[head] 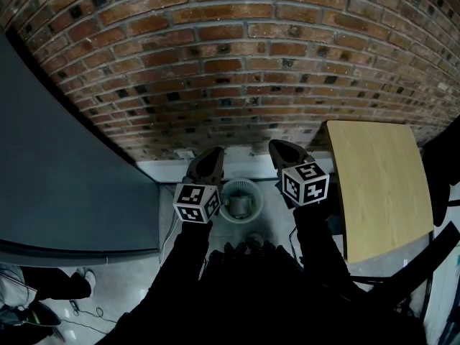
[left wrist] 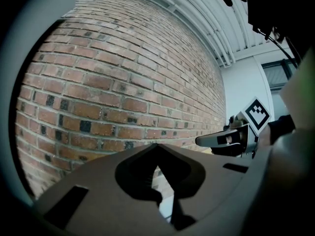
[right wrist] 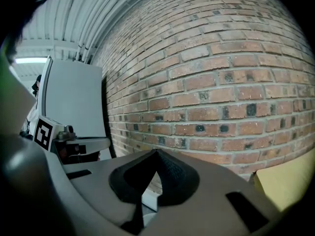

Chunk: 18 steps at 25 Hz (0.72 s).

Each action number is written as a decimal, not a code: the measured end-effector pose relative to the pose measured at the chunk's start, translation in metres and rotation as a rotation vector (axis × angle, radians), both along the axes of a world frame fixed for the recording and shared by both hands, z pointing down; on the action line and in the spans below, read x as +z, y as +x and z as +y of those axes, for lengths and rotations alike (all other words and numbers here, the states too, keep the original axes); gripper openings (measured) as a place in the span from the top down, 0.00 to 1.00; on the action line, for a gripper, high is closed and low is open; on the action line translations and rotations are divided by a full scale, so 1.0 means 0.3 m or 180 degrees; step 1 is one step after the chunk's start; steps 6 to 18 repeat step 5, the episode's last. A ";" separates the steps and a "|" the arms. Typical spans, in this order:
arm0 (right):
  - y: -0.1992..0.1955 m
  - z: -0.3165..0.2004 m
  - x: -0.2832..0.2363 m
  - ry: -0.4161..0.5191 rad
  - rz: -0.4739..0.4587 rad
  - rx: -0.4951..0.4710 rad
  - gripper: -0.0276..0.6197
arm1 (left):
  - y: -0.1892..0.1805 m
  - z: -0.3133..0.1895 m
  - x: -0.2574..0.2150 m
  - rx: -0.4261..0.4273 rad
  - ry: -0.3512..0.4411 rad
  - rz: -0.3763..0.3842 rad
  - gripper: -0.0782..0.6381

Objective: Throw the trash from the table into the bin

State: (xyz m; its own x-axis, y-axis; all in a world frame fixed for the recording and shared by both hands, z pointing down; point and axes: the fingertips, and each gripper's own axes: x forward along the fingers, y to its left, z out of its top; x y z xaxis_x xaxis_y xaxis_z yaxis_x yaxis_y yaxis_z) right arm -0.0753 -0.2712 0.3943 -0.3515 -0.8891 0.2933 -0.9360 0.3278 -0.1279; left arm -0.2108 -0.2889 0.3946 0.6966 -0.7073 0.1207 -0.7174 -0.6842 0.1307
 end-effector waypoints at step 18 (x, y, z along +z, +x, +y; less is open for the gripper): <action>0.009 0.000 0.008 -0.0019 -0.0007 0.0022 0.94 | 0.003 -0.001 0.004 0.0005 -0.0004 -0.0004 0.88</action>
